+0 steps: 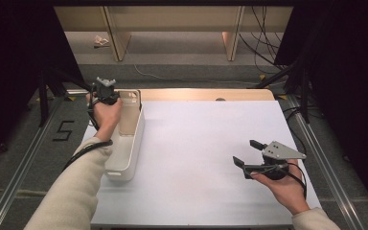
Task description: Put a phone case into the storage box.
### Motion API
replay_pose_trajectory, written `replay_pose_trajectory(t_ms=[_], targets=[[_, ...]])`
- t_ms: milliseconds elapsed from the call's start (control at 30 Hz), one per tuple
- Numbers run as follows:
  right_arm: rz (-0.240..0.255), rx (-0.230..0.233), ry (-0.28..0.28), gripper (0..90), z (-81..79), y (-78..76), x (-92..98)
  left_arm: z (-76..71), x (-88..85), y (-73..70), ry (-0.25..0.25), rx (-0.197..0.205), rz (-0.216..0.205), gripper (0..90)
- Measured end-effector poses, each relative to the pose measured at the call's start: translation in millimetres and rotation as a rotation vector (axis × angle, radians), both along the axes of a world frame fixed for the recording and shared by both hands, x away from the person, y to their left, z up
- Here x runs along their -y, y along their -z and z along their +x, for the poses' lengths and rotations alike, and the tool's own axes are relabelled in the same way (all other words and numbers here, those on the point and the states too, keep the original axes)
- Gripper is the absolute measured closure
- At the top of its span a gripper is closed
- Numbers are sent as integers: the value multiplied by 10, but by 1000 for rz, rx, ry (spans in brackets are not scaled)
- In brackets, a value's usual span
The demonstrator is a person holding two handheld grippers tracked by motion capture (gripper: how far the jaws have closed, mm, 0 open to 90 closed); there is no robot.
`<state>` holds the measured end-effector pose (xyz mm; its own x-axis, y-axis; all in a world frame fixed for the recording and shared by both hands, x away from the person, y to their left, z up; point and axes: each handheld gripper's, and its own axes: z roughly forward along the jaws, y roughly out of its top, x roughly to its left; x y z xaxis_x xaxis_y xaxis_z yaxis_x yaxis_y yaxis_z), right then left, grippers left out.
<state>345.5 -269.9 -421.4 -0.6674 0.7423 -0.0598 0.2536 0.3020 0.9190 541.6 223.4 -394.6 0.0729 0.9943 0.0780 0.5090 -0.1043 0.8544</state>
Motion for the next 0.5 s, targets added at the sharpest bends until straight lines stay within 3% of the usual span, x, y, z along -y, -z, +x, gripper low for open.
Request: replay_pose_trajectory(t_ms=[367,500], targets=[[-2,-1,1,169,0,1,1,15,-24,47,15,-38,21,839],[-2,0,0,169,0,2,0,23,-34,50,25,-62,13,766]])
